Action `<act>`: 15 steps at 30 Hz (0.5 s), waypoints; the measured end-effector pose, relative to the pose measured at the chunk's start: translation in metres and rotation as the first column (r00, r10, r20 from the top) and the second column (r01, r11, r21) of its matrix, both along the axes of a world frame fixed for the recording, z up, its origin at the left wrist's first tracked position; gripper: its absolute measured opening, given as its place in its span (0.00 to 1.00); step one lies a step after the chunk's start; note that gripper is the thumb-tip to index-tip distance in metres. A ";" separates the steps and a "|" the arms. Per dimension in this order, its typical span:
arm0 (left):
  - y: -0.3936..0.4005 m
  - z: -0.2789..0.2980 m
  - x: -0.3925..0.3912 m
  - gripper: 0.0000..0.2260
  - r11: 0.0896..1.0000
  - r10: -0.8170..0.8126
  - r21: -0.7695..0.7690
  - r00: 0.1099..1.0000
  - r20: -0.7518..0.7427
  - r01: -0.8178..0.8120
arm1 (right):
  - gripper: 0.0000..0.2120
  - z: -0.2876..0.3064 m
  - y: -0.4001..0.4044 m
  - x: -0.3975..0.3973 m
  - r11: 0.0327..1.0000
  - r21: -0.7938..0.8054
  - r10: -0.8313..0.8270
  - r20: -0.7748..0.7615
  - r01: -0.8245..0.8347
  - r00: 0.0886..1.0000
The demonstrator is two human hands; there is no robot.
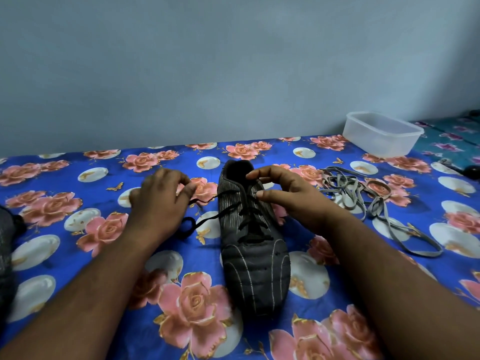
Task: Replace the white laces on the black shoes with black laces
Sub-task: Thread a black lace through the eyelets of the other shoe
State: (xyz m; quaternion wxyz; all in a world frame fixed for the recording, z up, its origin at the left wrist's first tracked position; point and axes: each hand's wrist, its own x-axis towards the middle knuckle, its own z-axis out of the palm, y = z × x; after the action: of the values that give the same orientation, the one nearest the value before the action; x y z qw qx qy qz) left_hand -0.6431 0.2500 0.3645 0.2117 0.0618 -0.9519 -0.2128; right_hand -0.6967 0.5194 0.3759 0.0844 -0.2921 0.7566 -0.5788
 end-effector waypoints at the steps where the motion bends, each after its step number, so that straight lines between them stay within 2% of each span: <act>1: 0.003 0.004 0.004 0.22 0.989 -0.108 0.101 0.994 0.009 0.106 | 0.15 0.000 0.000 -0.001 0.999 0.000 -0.034 -0.014 0.034 0.999; 2: 0.007 0.009 0.010 0.28 0.966 -0.203 0.176 0.978 0.051 0.192 | 0.15 0.000 0.001 -0.002 0.998 -0.002 -0.068 -0.029 0.068 0.997; 4: 0.014 0.012 0.019 0.34 0.944 -0.317 0.169 0.925 0.210 0.285 | 0.13 0.002 0.002 -0.002 0.993 -0.012 -0.120 -0.111 0.119 0.987; 6: 0.020 0.012 0.024 0.33 0.945 -0.327 0.109 0.891 0.315 0.308 | 0.09 0.003 -0.001 0.001 0.991 -0.007 -0.133 -0.252 0.136 0.959; 7: 0.022 0.013 0.025 0.31 0.935 -0.354 0.152 0.881 0.315 0.321 | 0.08 0.004 -0.004 0.004 0.990 0.003 -0.130 -0.320 0.139 0.938; 10: 0.023 0.022 0.028 0.23 0.833 -0.501 0.367 0.847 0.180 0.415 | 0.10 0.005 -0.012 0.012 0.992 0.046 -0.079 -0.487 0.116 0.870; 13: 0.021 0.032 0.033 0.22 0.731 -0.594 0.409 0.805 -0.015 0.547 | 0.19 0.005 -0.021 0.016 0.980 0.142 -0.015 -0.653 0.142 0.757; 15: 0.025 0.038 0.038 0.19 0.636 -0.655 0.453 0.747 -0.110 0.625 | 0.18 0.004 -0.026 0.016 0.964 0.191 0.016 -0.732 0.183 0.681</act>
State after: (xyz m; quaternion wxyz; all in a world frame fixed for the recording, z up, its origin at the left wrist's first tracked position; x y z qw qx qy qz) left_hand -0.6048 0.2752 0.4030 0.0706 -0.2239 -0.8385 -0.4917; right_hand -0.6812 0.4938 0.3795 -0.2137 -0.4496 0.8065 -0.3189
